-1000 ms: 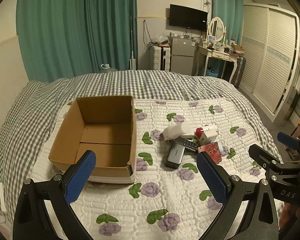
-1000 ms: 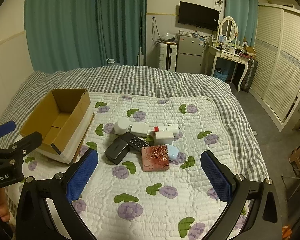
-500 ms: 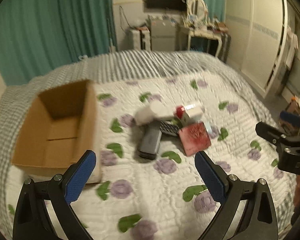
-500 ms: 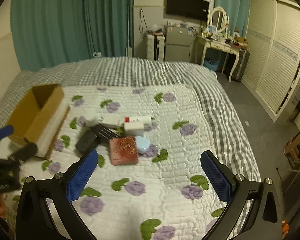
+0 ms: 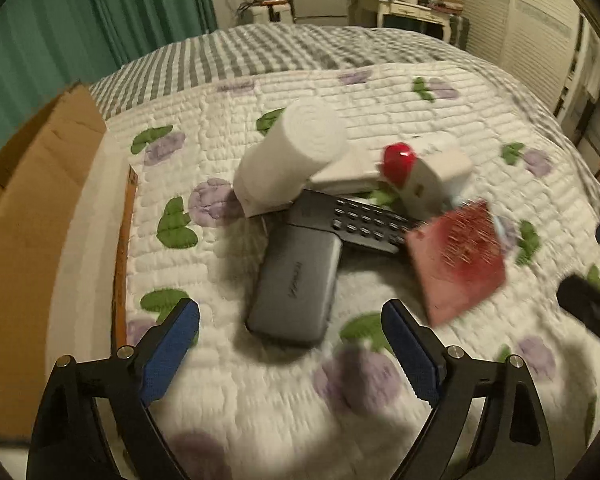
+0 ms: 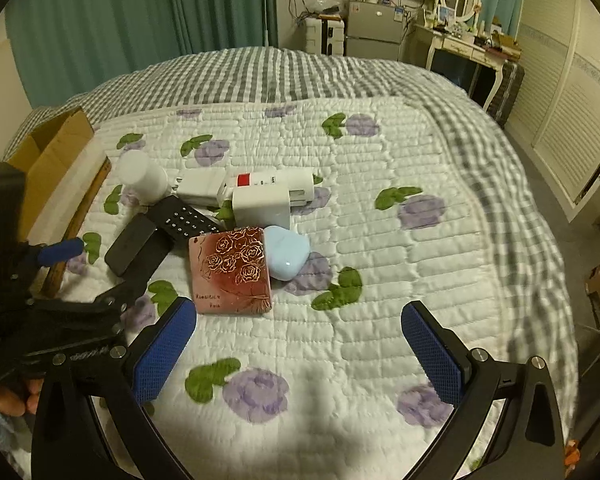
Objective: Organize rigid objects
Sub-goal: 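Grasp the grey power bank with the left tool while the right tool grasps the pink card case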
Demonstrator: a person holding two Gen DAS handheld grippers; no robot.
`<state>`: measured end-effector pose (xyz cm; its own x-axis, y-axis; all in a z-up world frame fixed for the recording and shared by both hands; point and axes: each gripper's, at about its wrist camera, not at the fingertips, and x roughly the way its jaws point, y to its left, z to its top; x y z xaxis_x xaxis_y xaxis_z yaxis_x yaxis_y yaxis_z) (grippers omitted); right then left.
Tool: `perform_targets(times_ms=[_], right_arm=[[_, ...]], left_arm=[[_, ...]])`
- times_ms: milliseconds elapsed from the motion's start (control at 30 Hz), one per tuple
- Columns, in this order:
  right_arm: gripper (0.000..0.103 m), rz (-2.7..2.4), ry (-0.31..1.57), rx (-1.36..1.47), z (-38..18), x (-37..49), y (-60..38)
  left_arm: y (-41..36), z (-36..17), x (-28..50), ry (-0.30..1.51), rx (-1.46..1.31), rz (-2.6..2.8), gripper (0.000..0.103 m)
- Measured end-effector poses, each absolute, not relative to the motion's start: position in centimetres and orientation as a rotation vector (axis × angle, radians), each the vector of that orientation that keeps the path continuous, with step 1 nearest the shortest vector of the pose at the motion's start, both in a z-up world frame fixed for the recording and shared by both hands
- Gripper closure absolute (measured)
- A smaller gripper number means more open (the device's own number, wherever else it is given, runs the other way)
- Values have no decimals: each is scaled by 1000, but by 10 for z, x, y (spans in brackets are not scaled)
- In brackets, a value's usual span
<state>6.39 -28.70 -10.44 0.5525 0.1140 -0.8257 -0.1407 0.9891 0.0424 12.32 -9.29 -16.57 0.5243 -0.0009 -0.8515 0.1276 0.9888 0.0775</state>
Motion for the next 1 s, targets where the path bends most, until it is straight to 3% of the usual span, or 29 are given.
perform_targets(times_ms=[100, 133, 167, 200, 733, 933, 1000], right_arm=[[0, 161, 981, -48, -112, 73, -280], [0, 165, 979, -53, -114, 75, -278], [0, 165, 982, -52, -116, 78, -277], [0, 168, 985, -48, -118, 80, -275], [1, 243, 1048, -98, -155, 101, -231], [5, 180, 1083, -150, -169, 112, -215], [13, 147, 1093, -163, -171, 113, -215]], left_arm=[[-94, -172, 131, 1023, 122, -109, 10], [-95, -175, 133, 1034, 128, -126, 20], [-95, -179, 136, 1052, 127, -138, 49], [-95, -184, 137, 1076, 137, -123, 57], [-64, -156, 110, 1035, 56, -50, 61], [-61, -156, 111, 1033, 58, -36, 61], [-63, -157, 111, 1037, 65, -41, 61]])
